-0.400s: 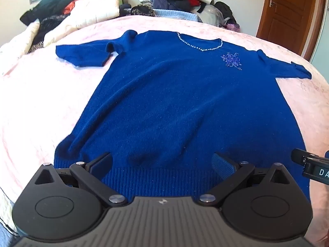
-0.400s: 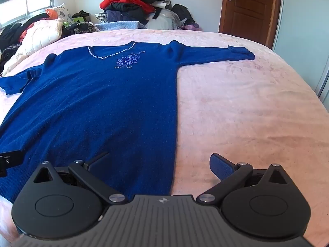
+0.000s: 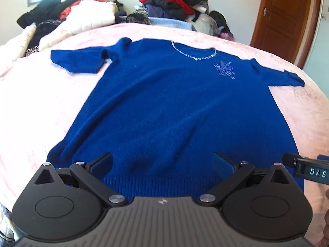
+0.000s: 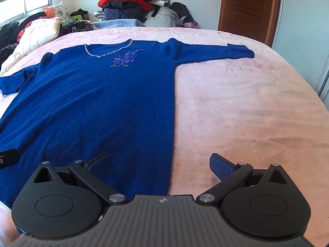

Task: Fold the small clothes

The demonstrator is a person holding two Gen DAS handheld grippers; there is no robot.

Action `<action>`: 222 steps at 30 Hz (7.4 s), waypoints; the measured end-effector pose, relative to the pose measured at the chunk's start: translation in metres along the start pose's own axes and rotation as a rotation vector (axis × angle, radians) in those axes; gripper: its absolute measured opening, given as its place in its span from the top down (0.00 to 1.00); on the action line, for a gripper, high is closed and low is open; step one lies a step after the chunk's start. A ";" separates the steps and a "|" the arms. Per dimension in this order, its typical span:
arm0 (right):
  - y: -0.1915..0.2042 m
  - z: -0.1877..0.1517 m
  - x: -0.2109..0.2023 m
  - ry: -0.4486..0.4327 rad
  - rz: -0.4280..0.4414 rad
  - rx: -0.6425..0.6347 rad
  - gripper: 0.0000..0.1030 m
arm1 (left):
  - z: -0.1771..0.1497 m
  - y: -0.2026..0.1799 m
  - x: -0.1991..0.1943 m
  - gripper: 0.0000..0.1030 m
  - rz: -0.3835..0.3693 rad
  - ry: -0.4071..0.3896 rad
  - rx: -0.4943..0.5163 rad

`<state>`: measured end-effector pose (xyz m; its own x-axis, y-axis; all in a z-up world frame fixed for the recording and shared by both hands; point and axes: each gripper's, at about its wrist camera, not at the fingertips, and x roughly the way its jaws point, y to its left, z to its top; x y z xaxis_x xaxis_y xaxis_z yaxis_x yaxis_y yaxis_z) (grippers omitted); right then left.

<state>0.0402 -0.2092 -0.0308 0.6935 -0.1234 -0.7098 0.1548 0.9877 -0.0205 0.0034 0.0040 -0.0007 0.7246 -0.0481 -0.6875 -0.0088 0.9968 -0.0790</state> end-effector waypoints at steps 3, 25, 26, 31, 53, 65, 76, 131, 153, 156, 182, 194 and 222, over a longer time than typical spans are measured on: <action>0.003 0.000 0.000 0.010 0.003 0.000 0.00 | 0.003 0.006 0.003 0.00 0.026 -0.018 -0.065; 0.007 0.026 0.027 0.029 0.020 0.004 0.00 | 0.026 -0.007 0.043 0.00 0.031 0.080 0.073; 0.008 0.027 0.028 0.027 0.021 0.003 0.00 | 0.027 -0.007 0.045 0.00 0.029 0.080 0.073; 0.011 0.033 0.038 0.030 0.019 -0.015 0.00 | 0.032 -0.008 0.054 0.00 0.034 0.089 0.073; 0.021 0.051 0.062 0.027 0.021 -0.053 0.00 | 0.050 -0.012 0.077 0.00 0.029 0.105 0.074; 0.023 0.082 0.065 -0.058 0.029 -0.126 0.00 | 0.086 -0.017 0.077 0.00 0.024 0.005 0.102; -0.062 0.154 0.109 -0.115 0.205 0.072 0.00 | 0.123 -0.029 0.129 0.00 0.042 -0.028 0.131; -0.160 0.147 0.303 -0.064 1.244 1.165 0.87 | 0.200 -0.125 0.312 0.00 -0.872 0.438 -0.825; -0.153 0.165 0.268 0.007 1.296 0.891 0.23 | 0.211 -0.141 0.345 0.96 -0.604 0.482 -0.614; -0.165 0.166 0.262 -0.061 1.329 0.926 0.19 | 0.221 -0.130 0.335 0.96 -0.567 0.432 -0.546; -0.172 0.161 0.277 -0.128 1.217 1.003 0.05 | 0.253 0.072 0.295 0.96 -0.035 0.204 -0.400; -0.169 0.162 0.268 -0.167 1.246 0.973 0.01 | 0.269 0.093 0.288 0.96 0.060 0.200 -0.348; -0.166 0.163 0.280 -0.103 1.235 0.997 0.01 | 0.235 0.092 0.265 0.96 -0.060 0.159 -0.413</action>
<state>0.3229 -0.4235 -0.1116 0.7729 0.6250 0.1094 -0.1646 0.0310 0.9859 0.3566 0.0983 -0.0204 0.6174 -0.1460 -0.7730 -0.2683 0.8846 -0.3814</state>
